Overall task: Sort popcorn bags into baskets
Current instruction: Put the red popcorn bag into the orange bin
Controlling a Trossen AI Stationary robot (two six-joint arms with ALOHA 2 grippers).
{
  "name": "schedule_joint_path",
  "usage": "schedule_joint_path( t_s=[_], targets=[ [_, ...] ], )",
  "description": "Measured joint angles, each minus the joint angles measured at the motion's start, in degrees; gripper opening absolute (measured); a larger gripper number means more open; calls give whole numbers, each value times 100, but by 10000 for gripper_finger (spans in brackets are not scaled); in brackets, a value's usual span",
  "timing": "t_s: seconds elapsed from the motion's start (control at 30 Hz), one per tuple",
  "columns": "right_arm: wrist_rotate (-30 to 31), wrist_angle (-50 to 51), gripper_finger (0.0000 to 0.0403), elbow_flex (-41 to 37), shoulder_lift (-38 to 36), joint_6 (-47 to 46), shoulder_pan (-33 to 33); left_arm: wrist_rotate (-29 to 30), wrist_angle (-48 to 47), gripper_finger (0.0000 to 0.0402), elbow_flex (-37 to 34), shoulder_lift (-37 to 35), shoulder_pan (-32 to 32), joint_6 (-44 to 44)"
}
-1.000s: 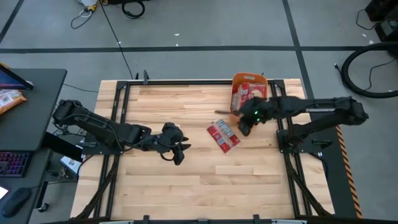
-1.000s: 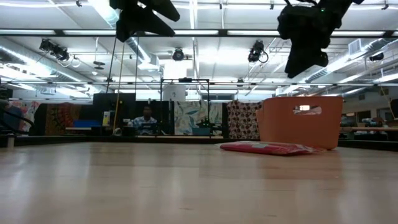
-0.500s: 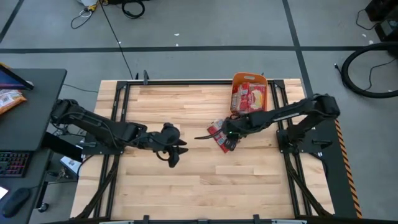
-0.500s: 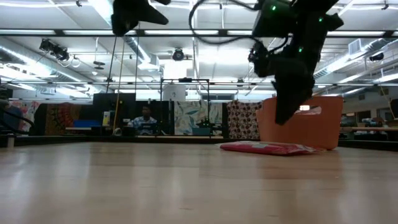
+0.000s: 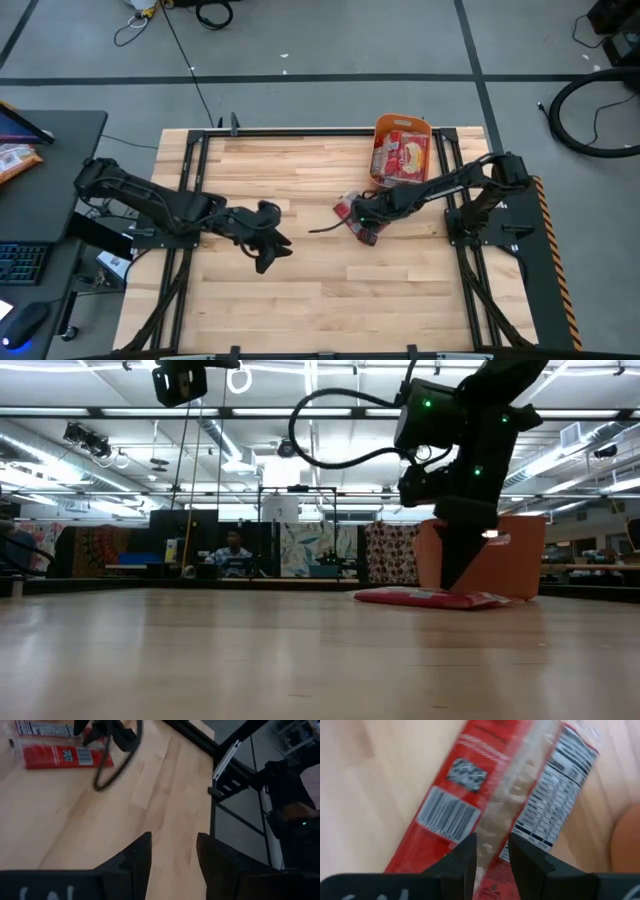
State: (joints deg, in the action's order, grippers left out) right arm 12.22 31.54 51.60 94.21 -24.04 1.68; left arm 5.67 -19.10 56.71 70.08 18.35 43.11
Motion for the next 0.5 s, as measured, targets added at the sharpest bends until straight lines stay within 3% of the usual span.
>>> schedule_joint_path(
  t_s=[0.2,0.5],
  targets=[
    [89,-28,116,1,-9,1383,108,2,-3,160,2,-13,-20,-24],
    [126,-380,116,1,3,2400,251,4,-2,160,2,-13,-14,-28]
  ],
)
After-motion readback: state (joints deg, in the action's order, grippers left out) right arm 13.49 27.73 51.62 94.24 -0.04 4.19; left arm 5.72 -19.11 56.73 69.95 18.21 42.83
